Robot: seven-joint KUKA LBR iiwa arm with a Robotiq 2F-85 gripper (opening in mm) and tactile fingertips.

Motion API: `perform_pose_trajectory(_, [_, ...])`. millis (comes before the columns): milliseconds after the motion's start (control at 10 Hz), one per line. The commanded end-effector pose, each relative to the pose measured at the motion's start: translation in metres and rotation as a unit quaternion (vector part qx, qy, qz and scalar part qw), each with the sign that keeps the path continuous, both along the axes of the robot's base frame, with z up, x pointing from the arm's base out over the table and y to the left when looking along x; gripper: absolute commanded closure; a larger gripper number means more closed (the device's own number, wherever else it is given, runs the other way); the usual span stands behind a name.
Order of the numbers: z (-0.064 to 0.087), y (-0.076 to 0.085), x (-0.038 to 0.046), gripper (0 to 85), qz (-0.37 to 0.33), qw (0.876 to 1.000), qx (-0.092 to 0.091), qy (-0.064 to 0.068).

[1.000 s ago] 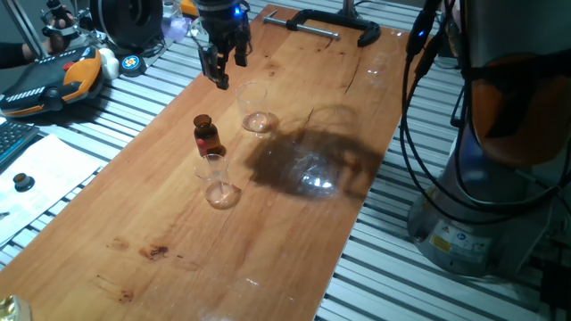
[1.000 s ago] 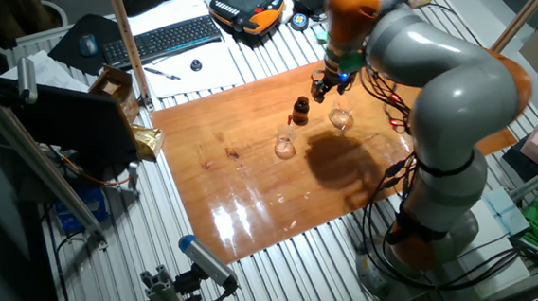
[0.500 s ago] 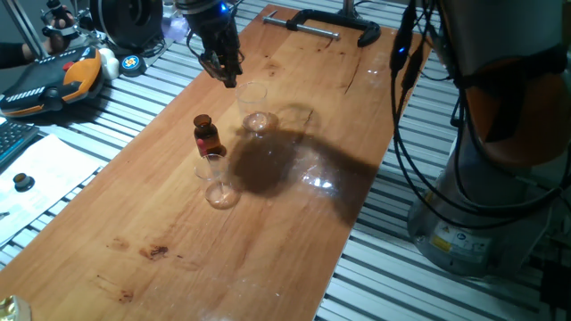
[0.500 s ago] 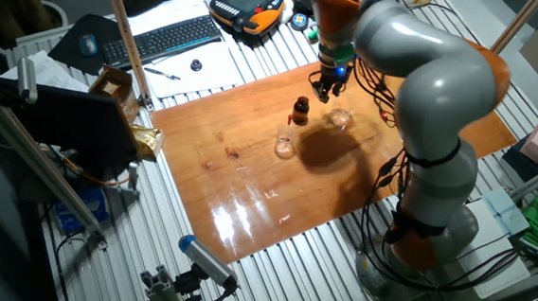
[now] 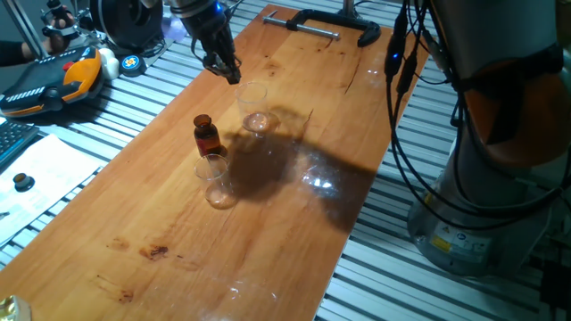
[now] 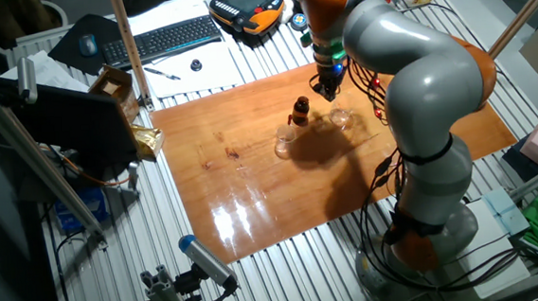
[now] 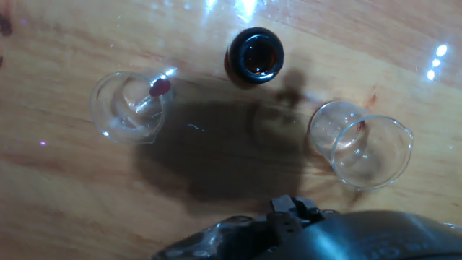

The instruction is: Transfer liquid using a dropper

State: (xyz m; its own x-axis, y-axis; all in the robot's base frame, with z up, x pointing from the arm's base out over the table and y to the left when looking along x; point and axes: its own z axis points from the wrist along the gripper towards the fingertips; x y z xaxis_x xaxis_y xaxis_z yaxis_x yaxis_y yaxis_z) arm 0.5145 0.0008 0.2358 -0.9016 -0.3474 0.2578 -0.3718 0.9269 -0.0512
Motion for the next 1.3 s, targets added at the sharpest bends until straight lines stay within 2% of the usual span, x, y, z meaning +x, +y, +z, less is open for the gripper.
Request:
perform_pose_trajectory(0, [0.0000,0.0000,0.0000,84.0,0.000,1.000,0.000,0.000])
perform_pose_trajectory(200, [0.0000,0.0000,0.0000,84.0,0.000,1.000,0.002,-0.001])
perform_pose_trajectory(300, [0.0000,0.0000,0.0000,84.3,-0.034,0.999,0.005,-0.001])
perform_pose_trajectory(400, [0.0000,0.0000,0.0000,84.3,-0.065,0.997,0.031,0.000])
perform_pose_trajectory(500, [0.0000,0.0000,0.0000,84.3,-0.063,0.997,0.030,0.012])
perform_pose_trajectory(600, [0.0000,0.0000,0.0000,84.3,-0.070,0.996,0.032,0.033])
perform_pose_trajectory(700, [0.0000,0.0000,0.0000,84.3,-0.081,0.996,0.029,0.031])
perform_pose_trajectory(900, [0.0000,0.0000,0.0000,84.3,-0.086,0.996,0.013,0.012])
perform_pose_trajectory(1000, [0.0000,0.0000,0.0000,84.3,-0.073,0.997,0.026,0.018])
perform_pose_trajectory(1100, [0.0000,0.0000,0.0000,84.3,-0.067,0.997,0.039,0.019])
perform_pose_trajectory(1200, [0.0000,0.0000,0.0000,84.3,-0.066,0.997,0.047,0.013])
